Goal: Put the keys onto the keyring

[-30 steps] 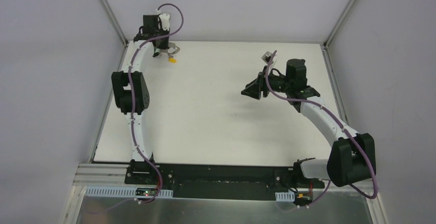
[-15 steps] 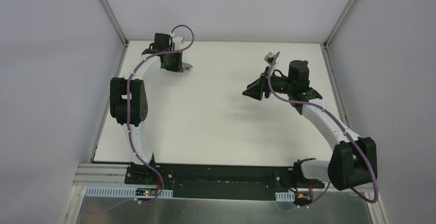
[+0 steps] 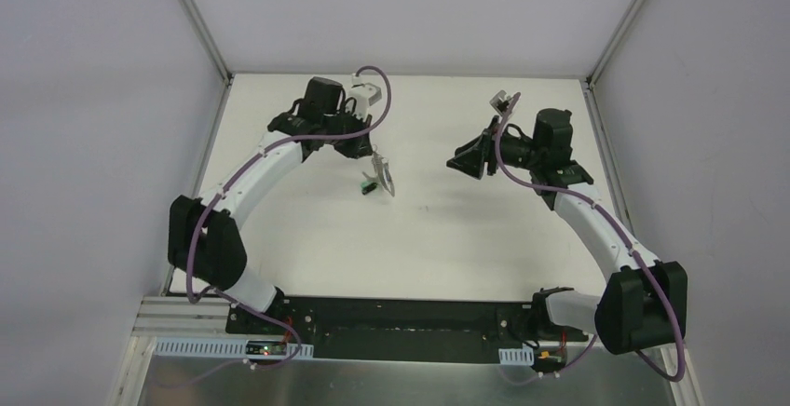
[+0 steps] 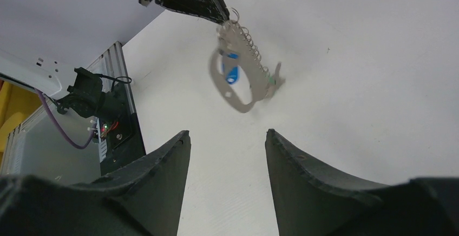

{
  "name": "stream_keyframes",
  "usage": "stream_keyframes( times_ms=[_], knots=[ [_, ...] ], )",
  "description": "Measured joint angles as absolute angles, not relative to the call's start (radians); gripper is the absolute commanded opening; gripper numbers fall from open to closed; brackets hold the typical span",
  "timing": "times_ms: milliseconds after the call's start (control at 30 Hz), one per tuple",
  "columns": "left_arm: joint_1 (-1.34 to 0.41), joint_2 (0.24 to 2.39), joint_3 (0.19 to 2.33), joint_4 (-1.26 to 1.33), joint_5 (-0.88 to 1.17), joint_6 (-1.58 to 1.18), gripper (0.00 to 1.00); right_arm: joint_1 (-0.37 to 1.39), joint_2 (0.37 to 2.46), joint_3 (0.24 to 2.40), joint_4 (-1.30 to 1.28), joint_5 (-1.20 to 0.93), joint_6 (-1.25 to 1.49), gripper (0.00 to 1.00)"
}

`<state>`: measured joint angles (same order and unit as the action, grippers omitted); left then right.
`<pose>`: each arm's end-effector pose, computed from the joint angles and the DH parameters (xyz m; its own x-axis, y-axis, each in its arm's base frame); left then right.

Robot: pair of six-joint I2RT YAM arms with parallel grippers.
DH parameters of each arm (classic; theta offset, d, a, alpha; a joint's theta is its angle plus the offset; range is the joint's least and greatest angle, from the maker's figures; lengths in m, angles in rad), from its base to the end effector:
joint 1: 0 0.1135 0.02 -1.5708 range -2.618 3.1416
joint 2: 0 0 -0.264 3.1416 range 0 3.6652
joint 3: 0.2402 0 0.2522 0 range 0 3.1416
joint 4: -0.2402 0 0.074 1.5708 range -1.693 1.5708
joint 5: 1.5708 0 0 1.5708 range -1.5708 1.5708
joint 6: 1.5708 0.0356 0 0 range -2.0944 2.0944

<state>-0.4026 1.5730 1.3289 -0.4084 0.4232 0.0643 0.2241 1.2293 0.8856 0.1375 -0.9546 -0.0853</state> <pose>0.3231 -0.1535 0.3119 -0.5152 0.2831 -0.8090 0.6920 0.6943 -0.1978 0.2617 0.0894 0.3168 -0.1216 -0.0782 -0.9895 -0.9210 0.3807 0.0831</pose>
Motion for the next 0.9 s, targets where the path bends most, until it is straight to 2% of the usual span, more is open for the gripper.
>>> stream_keyframes(
  times_ms=[233,567,733,900],
  knots=[
    [-0.374,1.427,1.319,-0.408,0.346,0.088,0.00,0.223,1.230,0.885,0.138,-0.955,-0.082,0.57],
    [-0.161,1.458,1.446,-0.410,0.244,0.060,0.00,0.220,1.249,0.885,0.154,-0.960,-0.056,0.56],
    [-0.080,1.602,1.641,-0.397,0.136,0.083,0.00,0.220,1.254,0.883,0.158,-0.960,-0.052,0.56],
    [-0.034,1.879,1.944,-0.409,0.033,0.141,0.00,0.220,1.254,0.871,0.166,-0.959,-0.052,0.56]
  ],
)
